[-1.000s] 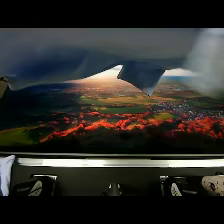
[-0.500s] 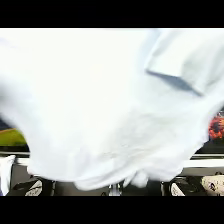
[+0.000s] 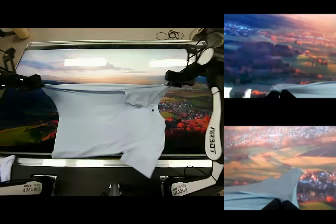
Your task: Fold the shirts.
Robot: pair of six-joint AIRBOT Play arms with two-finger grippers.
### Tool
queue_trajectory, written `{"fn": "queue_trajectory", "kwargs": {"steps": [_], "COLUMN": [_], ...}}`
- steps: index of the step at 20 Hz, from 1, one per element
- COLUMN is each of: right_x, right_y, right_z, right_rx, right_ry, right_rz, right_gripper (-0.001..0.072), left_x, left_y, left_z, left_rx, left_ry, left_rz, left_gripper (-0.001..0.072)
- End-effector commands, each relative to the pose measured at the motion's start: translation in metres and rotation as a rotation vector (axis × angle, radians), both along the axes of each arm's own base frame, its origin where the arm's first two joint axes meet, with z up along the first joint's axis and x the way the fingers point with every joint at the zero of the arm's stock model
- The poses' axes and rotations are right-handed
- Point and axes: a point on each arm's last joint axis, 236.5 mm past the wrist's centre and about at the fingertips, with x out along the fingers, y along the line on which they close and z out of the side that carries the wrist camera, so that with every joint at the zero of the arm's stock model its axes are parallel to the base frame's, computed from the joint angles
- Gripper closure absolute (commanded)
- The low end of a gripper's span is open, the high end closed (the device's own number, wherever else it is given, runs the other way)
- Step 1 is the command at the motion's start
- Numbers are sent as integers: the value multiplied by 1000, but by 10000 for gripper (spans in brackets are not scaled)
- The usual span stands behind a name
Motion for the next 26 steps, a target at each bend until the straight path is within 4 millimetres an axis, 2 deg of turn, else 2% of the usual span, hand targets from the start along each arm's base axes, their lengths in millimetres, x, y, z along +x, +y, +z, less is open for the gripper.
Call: {"fn": "queue_trajectory", "kwargs": {"steps": [1,3,4,5,7,9,10,12,14,15,16,17,18,19,21,22,23,26], "right_x": [55,61,51,31,-30,-79,-91,-102,-100,-97,-94,-95,-101,-117,-148,-160,-172,-213], "right_y": [11,9,11,12,1,4,9,16,24,31,33,31,24,14,-3,-2,1,4], "right_z": [-36,-33,-35,-38,-51,-75,-91,-120,-126,-121,-112,-99,-85,-73,-65,-68,-76,-97], "right_rx": [81,86,78,50,-27,-16,4,43,88,119,132,118,81,25,-53,-51,-40,-37], "right_ry": [-110,-137,-91,-16,228,431,477,510,505,493,472,452,447,476,535,539,538,588], "right_rz": [-110,-129,-103,-45,22,46,46,-14,-67,-73,-72,-53,-21,16,36,36,33,55], "right_gripper": [694,694,694,694,695,695,695,695,673,489,306,275,248,224,225,225,226,226], "left_x": [49,64,63,57,19,-38,-57,-80,-89,-88,-87,-86,-87,-93,-118,-138,-162,-235], "left_y": [-16,-24,-26,-27,-32,-39,-42,-46,-47,-48,-47,-45,-39,-30,-11,-8,-8,-15], "left_z": [-46,-44,-42,-41,-54,-88,-104,-132,-144,-141,-132,-120,-105,-92,-81,-83,-91,-127], "left_rx": [-115,-138,-133,-135,-121,-87,-74,-81,-97,-107,-109,-107,-98,-76,-32,-30,-40,-63], "left_ry": [-34,-64,-64,-38,121,363,438,527,574,575,576,573,565,560,573,591,611,652], "left_rz": [62,64,48,30,-52,-142,-164,-146,-118,-111,-112,-126,-138,-137,-113,-106,-94,-60], "left_gripper": [680,680,680,680,680,681,681,680,660,456,186,113,113,114,124,207,233,230]}}
